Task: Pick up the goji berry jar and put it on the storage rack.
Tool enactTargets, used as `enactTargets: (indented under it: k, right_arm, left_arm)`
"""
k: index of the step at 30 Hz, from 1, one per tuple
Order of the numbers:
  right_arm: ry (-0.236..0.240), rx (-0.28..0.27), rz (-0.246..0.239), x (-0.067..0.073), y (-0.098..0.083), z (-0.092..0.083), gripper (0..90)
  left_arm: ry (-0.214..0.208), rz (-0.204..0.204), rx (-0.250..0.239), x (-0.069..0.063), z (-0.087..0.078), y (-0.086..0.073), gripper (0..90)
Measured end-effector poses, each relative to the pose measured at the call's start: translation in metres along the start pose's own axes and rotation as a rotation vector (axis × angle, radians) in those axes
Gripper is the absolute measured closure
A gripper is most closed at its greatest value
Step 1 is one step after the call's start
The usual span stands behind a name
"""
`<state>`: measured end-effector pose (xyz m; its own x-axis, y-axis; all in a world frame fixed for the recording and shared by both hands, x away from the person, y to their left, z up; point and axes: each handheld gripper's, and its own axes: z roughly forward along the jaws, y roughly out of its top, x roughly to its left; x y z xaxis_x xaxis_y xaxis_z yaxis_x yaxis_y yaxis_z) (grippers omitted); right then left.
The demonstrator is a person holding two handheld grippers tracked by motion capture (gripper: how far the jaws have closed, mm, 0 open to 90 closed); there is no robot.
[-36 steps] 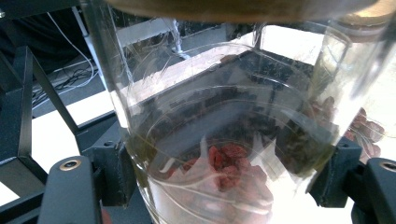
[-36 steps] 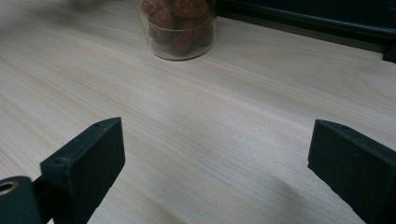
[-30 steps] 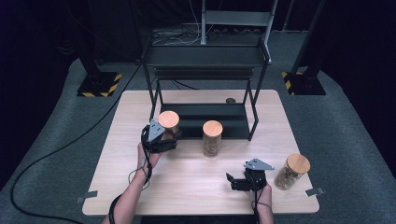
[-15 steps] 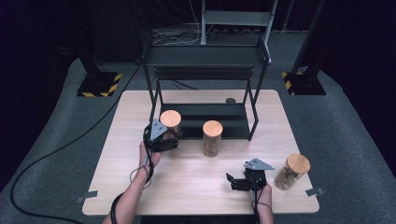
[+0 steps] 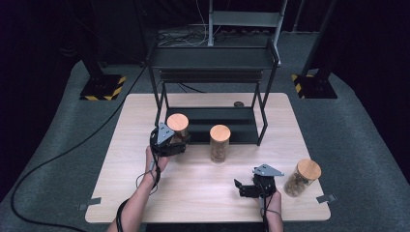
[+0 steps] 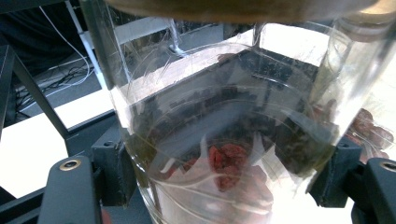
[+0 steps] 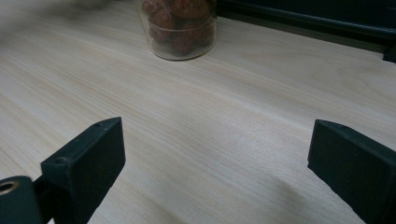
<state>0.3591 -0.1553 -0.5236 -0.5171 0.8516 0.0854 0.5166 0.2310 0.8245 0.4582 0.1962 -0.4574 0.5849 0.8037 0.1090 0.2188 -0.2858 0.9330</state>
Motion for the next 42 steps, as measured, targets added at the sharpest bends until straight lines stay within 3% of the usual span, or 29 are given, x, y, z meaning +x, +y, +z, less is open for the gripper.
enactTargets:
  k: [42]
  right_arm:
    - [0.0, -0.003, 0.001, 0.0, 0.0, 0.0, 3.4]
  left_arm:
    - [0.008, -0.013, -0.021, 0.003, 0.022, 0.007, 24.8]
